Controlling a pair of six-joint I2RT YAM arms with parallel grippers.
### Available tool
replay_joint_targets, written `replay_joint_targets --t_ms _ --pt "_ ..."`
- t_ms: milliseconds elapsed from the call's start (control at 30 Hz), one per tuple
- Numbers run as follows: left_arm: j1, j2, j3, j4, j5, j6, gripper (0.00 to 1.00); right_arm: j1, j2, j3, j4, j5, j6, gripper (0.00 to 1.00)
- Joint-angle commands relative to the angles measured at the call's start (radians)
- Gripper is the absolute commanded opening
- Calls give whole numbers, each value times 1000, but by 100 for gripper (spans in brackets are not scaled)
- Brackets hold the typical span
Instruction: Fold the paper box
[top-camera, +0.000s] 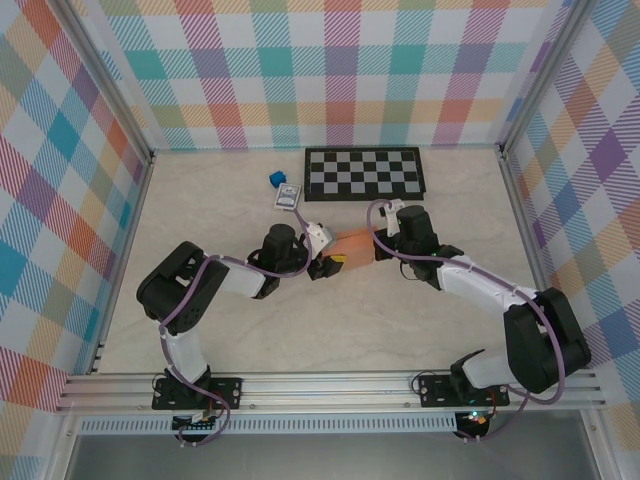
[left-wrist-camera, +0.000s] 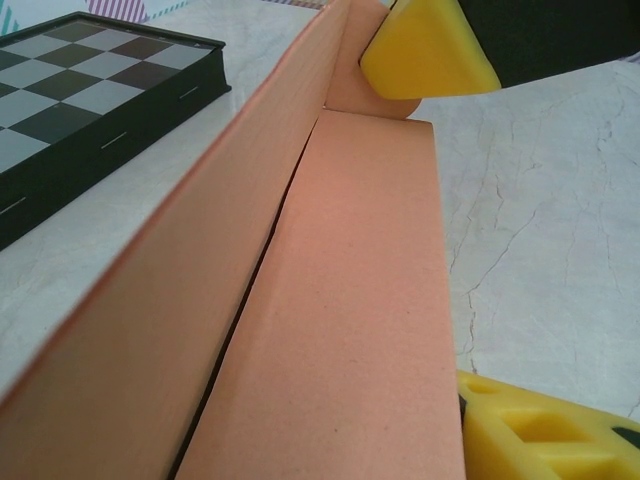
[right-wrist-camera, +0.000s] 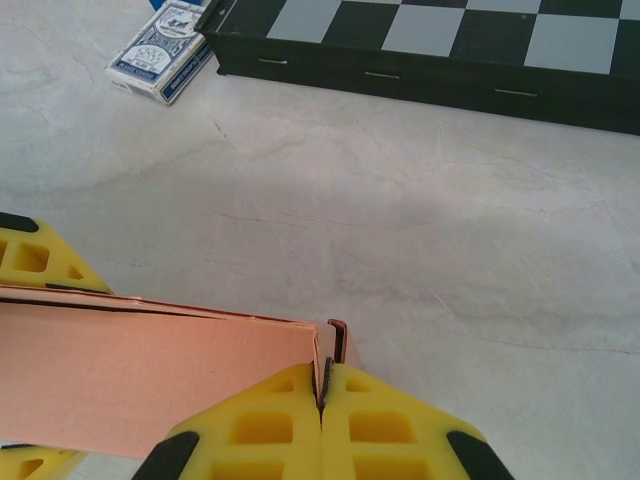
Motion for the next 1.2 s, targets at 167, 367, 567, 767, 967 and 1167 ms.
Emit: replay_joint_targets --t_ms 167,367,567,767,967,1167 --pt "-6 34 24 61 -35 -34 59 11 41 -126 79 -19 -20 0" --pt "-4 40 24 78 -25 -35 59 9 37 -115 89 -32 -54 0" --pt "-5 42 7 135 -24 -55 59 6 46 -118 101 -7 -36 0" --pt "-6 66 11 186 -18 -63 59 13 17 -199 131 5 40 9" --pt "-6 63 24 146 25 2 59 -8 -126 -147 -1 -1 8 36" --pt "-6 69 30 146 64 40 58 -76 -253 -38 -223 -40 95 70"
